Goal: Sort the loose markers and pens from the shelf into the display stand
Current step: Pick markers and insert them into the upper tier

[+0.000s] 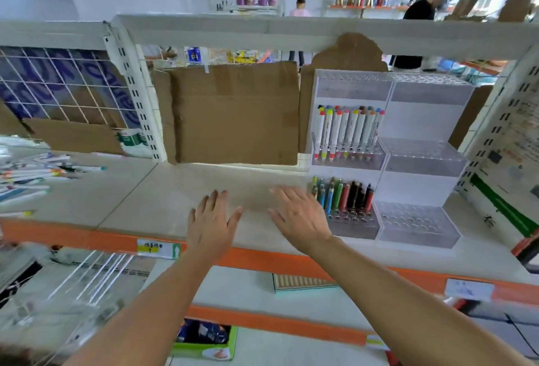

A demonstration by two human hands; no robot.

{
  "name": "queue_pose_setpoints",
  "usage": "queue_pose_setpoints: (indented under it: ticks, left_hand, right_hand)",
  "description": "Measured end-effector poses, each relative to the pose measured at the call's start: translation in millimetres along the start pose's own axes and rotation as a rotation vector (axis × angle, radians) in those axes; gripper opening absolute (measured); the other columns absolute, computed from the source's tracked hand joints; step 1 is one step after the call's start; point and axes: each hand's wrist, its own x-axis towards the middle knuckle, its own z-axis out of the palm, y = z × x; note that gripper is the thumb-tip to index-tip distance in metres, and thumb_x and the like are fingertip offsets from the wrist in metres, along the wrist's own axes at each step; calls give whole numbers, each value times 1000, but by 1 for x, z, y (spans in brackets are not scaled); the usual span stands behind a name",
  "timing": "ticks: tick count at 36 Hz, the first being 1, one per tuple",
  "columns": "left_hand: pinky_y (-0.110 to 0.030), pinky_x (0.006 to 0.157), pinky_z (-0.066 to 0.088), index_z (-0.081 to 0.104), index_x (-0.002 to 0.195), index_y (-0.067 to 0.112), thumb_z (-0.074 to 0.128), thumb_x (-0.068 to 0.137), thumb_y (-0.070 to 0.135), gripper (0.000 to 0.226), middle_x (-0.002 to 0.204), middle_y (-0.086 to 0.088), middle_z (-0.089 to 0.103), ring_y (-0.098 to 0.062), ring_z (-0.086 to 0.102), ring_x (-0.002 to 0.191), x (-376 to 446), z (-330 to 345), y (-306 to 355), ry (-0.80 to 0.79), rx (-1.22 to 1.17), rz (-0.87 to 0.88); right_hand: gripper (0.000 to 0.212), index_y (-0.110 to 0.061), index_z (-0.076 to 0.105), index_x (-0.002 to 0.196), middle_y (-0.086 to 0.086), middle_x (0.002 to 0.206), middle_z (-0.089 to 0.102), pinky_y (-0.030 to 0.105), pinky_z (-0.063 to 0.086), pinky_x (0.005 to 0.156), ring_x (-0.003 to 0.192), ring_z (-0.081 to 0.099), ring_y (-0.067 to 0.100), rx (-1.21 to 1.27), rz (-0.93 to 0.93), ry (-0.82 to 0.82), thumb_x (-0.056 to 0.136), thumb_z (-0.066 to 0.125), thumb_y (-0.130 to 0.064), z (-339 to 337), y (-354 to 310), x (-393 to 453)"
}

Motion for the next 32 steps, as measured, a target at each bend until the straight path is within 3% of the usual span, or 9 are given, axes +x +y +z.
queue_pose_setpoints:
  ticks: [3,8,15,20,32]
  left_hand:
    - [-44,116,11,16,150,21,23,98,52,61,159,-4,15,-23,11,146,-13,-7,-21,-12,30,-77]
    - [-43,117,7,9,152,22,19,98,54,63,160,-1,6,-20,4,147,-32,-25,-69,-44,89,-215]
    - [-43,118,4,10,152,22,19,96,59,68,160,0,3,-20,-2,147,-58,-56,-145,-35,61,-384]
    - [-43,118,1,0,153,23,13,95,60,70,160,1,-6,-19,-7,147,-72,-79,-203,-58,107,-458]
    - [-45,119,0,2,153,22,9,93,62,72,160,-1,-3,-21,-4,147,-79,-132,-349,-88,148,-514]
  right_hand:
    - [55,-19,25,147,1,154,27,36,22,112,139,26,21,22,2,-200,99,35,-44,10,-23,10]
    - [66,-19,5,152,1,160,8,36,8,117,145,10,21,45,-50,-369,99,29,-51,29,-64,29]
    - [66,-23,2,152,-1,160,5,38,6,119,146,7,21,49,-180,-430,98,27,-51,56,-126,68]
    - [65,-23,1,152,-1,160,6,39,8,118,145,11,19,20,-234,-413,98,22,-54,72,-177,101]
    - [64,-22,4,152,-1,160,8,39,10,118,144,14,19,47,-238,-425,99,21,-53,105,-314,163]
